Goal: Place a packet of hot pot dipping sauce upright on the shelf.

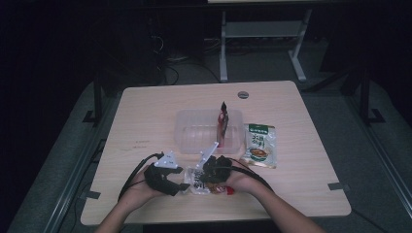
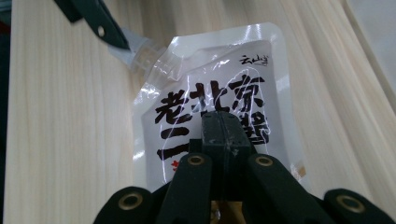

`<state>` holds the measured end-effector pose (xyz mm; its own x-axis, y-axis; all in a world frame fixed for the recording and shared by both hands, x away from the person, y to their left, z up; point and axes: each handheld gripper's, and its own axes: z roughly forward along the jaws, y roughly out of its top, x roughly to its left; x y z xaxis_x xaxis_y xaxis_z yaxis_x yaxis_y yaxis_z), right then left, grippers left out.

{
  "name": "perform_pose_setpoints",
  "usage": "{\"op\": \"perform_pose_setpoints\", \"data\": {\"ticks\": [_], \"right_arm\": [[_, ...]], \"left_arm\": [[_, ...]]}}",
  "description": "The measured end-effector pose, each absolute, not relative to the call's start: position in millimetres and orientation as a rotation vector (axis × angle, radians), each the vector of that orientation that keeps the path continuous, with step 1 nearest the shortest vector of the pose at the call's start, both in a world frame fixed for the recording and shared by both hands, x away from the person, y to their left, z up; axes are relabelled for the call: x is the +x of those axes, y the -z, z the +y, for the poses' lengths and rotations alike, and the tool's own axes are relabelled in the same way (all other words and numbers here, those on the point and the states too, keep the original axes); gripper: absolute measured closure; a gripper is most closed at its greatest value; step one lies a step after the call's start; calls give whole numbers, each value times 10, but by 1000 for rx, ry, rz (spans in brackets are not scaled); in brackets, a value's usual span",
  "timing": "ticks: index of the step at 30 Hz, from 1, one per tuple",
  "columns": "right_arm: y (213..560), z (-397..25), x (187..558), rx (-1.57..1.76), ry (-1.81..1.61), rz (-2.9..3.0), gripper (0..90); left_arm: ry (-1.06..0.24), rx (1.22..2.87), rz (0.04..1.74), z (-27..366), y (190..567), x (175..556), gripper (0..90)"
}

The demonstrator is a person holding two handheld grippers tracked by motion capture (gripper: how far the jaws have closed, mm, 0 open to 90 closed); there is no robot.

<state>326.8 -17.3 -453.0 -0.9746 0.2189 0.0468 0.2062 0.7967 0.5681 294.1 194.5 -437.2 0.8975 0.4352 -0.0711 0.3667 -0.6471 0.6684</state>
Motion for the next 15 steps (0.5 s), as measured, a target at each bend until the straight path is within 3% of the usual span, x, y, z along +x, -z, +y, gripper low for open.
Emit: {"op": "perform_pose_setpoints", "data": {"ticks": [3, 12, 15], "right_arm": [[4512, -136, 3283, 356, -965, 2948, 900], [4294, -589, 3293, 421, -988, 2854, 900], [4285, -842, 3333, 469, -947, 2825, 900]], "left_arm": [[-136, 2330, 593, 1973, 4348, 2939, 438], [-98, 2308, 617, 1928, 4254, 2917, 865], [-66, 2345, 586, 1833, 4260, 2879, 895]]}}
